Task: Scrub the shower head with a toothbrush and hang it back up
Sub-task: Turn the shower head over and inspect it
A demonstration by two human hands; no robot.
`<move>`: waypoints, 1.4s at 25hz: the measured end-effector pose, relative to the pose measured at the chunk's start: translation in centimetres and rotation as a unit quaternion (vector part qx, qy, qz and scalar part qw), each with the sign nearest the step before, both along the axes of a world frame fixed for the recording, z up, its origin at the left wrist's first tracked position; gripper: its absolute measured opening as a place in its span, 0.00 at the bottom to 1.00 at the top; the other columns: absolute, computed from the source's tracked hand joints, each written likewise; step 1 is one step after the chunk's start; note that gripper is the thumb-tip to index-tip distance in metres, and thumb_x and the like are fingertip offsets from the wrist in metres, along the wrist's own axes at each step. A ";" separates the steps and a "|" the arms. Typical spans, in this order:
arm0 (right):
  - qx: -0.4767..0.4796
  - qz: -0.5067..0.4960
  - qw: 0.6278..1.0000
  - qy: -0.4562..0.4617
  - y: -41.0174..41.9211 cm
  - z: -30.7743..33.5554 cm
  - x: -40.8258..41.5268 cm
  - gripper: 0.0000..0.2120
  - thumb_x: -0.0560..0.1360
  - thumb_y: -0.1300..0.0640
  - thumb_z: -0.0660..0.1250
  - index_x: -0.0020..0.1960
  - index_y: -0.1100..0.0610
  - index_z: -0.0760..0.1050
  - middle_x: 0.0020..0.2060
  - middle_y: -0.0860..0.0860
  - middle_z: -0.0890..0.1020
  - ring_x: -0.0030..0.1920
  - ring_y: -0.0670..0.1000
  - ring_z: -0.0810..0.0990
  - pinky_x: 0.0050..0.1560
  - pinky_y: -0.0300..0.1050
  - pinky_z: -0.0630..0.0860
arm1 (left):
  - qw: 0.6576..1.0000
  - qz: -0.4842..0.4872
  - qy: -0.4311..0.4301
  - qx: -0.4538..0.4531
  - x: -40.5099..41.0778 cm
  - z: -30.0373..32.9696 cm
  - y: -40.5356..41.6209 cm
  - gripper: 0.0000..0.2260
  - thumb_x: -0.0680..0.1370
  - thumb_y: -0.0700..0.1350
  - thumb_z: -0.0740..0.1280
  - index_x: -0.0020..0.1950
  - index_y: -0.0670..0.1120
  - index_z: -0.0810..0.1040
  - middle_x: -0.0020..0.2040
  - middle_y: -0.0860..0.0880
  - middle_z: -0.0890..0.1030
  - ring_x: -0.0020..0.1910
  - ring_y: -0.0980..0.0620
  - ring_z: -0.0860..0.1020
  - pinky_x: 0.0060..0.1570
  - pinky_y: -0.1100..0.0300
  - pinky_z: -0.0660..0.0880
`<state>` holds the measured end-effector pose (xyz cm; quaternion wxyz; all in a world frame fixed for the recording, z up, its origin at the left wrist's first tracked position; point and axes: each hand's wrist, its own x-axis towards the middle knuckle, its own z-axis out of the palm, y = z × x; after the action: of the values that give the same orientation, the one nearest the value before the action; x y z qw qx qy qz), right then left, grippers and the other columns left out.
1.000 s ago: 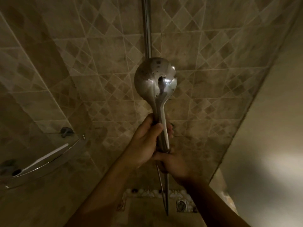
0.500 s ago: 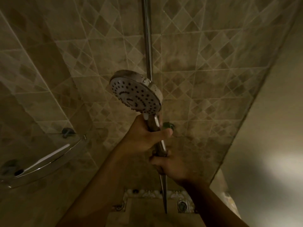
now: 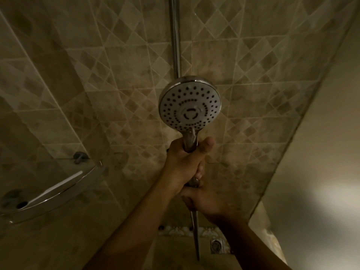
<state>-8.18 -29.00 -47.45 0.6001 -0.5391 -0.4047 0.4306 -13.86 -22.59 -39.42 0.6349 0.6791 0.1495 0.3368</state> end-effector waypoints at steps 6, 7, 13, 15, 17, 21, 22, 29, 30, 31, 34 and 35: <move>-0.001 -0.015 1.000 -0.014 0.0 -0.2 0.0 0.22 0.71 0.67 0.69 0.24 0.49 0.73 0.19 0.47 0.67 0.20 0.46 0.63 0.26 0.41 0.61 | 0.999 0.031 0.026 -0.030 0.0 0.2 -0.2 0.21 0.69 0.60 0.74 0.33 0.44 0.72 0.21 0.49 0.68 0.19 0.51 0.67 0.28 0.58 0.68; -0.007 -0.018 1.000 -0.014 0.1 -0.2 0.1 0.22 0.72 0.67 0.69 0.24 0.49 0.72 0.19 0.47 0.67 0.20 0.45 0.63 0.26 0.41 0.61 | 0.999 0.029 0.026 -0.031 0.0 0.3 -0.1 0.19 0.70 0.59 0.74 0.33 0.46 0.73 0.21 0.49 0.68 0.20 0.51 0.67 0.28 0.57 0.69; -0.033 -0.029 0.999 0.009 0.1 0.0 0.0 0.19 0.70 0.62 0.69 0.23 0.48 0.72 0.20 0.47 0.66 0.21 0.46 0.62 0.26 0.42 0.60 | 0.999 0.021 0.042 -0.020 -0.6 0.1 0.2 0.06 0.73 0.52 0.72 0.37 0.56 0.78 0.28 0.49 0.74 0.30 0.50 0.74 0.39 0.51 0.74; -0.035 -0.042 0.998 0.020 0.1 0.1 0.0 0.18 0.68 0.60 0.69 0.22 0.48 0.71 0.20 0.48 0.65 0.21 0.47 0.61 0.26 0.42 0.59 | 0.999 0.019 0.043 -0.015 -0.6 -0.1 0.3 0.01 0.72 0.50 0.69 0.42 0.54 0.79 0.31 0.48 0.76 0.33 0.49 0.75 0.40 0.52 0.75; -0.038 -0.050 0.997 0.036 0.1 -0.1 0.0 0.23 0.70 0.65 0.70 0.21 0.49 0.69 0.19 0.49 0.64 0.20 0.48 0.60 0.25 0.42 0.58 | 0.998 0.007 0.053 -0.020 -0.7 -0.5 0.5 0.10 0.71 0.46 0.65 0.51 0.48 0.79 0.34 0.48 0.77 0.35 0.51 0.76 0.43 0.51 0.75; -0.042 -0.040 0.997 0.047 0.2 -0.8 0.4 0.20 0.71 0.65 0.70 0.24 0.54 0.68 0.19 0.51 0.64 0.19 0.49 0.59 0.25 0.42 0.57 | 0.996 -0.060 0.058 -0.037 -1.5 -0.8 1.5 0.20 0.69 0.44 0.64 0.61 0.48 0.78 0.48 0.46 0.84 0.49 0.47 0.81 0.55 0.39 0.78; -0.045 -0.037 0.997 0.043 0.3 -0.9 0.5 0.15 0.69 0.63 0.70 0.27 0.57 0.69 0.20 0.51 0.64 0.19 0.48 0.60 0.26 0.43 0.57 | 0.995 -0.078 0.056 -0.026 -1.8 -0.7 1.9 0.20 0.70 0.43 0.64 0.63 0.48 0.77 0.53 0.44 0.85 0.54 0.46 0.82 0.60 0.38 0.77; -0.049 0.009 0.998 0.047 0.2 -1.3 1.3 0.18 0.70 0.63 0.68 0.24 0.50 0.69 0.21 0.50 0.66 0.20 0.48 0.62 0.26 0.42 0.58 | 0.987 -0.138 0.062 0.044 -4.0 0.7 3.9 0.19 0.75 0.34 0.72 0.65 0.37 0.75 0.60 0.38 0.84 0.61 0.39 0.82 0.61 0.41 0.78; -0.054 0.017 0.997 0.045 0.3 -1.3 1.3 0.18 0.69 0.62 0.68 0.24 0.50 0.69 0.21 0.49 0.66 0.20 0.48 0.62 0.27 0.43 0.58 | 0.988 -0.130 0.063 0.049 -4.1 1.0 4.0 0.19 0.72 0.34 0.75 0.61 0.37 0.77 0.57 0.38 0.85 0.58 0.39 0.84 0.59 0.41 0.79; -0.058 0.025 0.997 0.041 0.4 -1.2 1.3 0.18 0.69 0.61 0.69 0.23 0.49 0.69 0.21 0.49 0.66 0.21 0.48 0.62 0.27 0.43 0.58 | 0.989 -0.124 0.061 0.053 -4.2 1.3 4.1 0.18 0.69 0.35 0.76 0.58 0.38 0.78 0.54 0.38 0.86 0.55 0.38 0.85 0.57 0.40 0.81; -0.052 0.075 0.995 0.041 0.1 -0.8 1.5 0.18 0.69 0.61 0.70 0.24 0.49 0.70 0.21 0.47 0.66 0.22 0.47 0.61 0.27 0.43 0.58 | 0.989 -0.111 0.061 0.078 -4.2 2.1 3.9 0.19 0.64 0.32 0.79 0.52 0.41 0.78 0.48 0.39 0.87 0.49 0.39 0.86 0.51 0.45 0.83; -0.053 0.102 0.992 0.045 -0.1 -0.6 1.6 0.18 0.70 0.61 0.70 0.24 0.49 0.70 0.21 0.47 0.66 0.22 0.47 0.61 0.27 0.43 0.59 | 0.988 -0.102 0.068 0.096 -4.1 2.2 3.9 0.20 0.64 0.31 0.79 0.51 0.42 0.78 0.46 0.42 0.87 0.47 0.43 0.87 0.48 0.50 0.84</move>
<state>-6.53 -29.12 -48.03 0.5413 -0.5059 -0.4070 0.5342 -18.00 -18.66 -37.23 0.5863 0.7697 0.0895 0.2362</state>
